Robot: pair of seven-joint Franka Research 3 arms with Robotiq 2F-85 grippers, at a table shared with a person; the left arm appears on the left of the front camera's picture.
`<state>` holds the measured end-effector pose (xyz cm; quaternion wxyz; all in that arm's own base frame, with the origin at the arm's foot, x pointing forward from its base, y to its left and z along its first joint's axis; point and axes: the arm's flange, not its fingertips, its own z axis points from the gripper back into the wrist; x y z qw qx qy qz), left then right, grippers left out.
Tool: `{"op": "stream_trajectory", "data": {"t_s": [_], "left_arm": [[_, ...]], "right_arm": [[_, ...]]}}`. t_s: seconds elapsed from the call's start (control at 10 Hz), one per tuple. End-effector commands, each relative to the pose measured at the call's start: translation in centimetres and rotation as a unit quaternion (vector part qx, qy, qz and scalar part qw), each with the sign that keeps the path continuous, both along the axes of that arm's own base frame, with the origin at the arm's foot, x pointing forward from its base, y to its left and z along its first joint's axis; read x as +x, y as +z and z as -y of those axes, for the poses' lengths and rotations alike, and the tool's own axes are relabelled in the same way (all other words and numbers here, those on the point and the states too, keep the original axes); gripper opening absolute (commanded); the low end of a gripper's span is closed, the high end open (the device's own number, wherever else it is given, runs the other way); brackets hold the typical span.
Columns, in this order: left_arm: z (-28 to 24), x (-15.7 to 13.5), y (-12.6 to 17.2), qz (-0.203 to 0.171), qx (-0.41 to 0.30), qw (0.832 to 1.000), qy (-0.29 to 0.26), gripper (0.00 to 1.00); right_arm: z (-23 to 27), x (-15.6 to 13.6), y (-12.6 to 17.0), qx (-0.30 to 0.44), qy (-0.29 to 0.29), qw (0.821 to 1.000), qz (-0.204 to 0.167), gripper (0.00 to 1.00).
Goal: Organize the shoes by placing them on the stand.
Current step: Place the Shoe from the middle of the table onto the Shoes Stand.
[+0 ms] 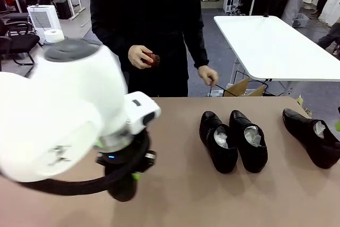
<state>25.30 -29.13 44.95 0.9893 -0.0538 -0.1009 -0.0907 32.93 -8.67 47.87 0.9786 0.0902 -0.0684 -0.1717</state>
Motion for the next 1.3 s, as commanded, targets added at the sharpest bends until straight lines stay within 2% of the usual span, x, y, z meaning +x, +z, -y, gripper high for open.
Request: {"op": "stream_trajectory", "data": {"t_s": [0.0,0.1,0.6,0.8,0.9,1.2], "left_arm": [[-3.1,-1.2,2.0,-0.006,-0.026,1.0,0.004,0.0],[0.0,0.0,0.0,0.0,0.0,1.0,0.0,0.0],[-0.5,-0.5,-0.7,-0.004,0.012,1.0,-0.008,0.0],[-3.4,0.9,0.9,0.019,0.035,0.999,-0.012,0.0],[-4.6,1.6,2.1,0.042,0.053,0.997,-0.022,0.0],[-5.9,4.0,3.7,0.086,0.093,0.987,-0.104,0.0]], "right_arm": [[-0.1,0.0,0.1,0.0,0.002,1.0,0.004,1.0],[-0.1,0.0,0.1,0.0,0.002,1.0,0.004,1.0],[0.0,0.0,0.0,0.0,0.0,1.0,0.0,1.0],[5.5,0.6,1.4,0.038,0.033,0.999,0.006,1.0],[8.2,0.5,1.8,0.062,0.025,0.998,0.013,1.0],[10.0,0.7,1.5,0.121,0.048,0.991,-0.003,1.0]]}}
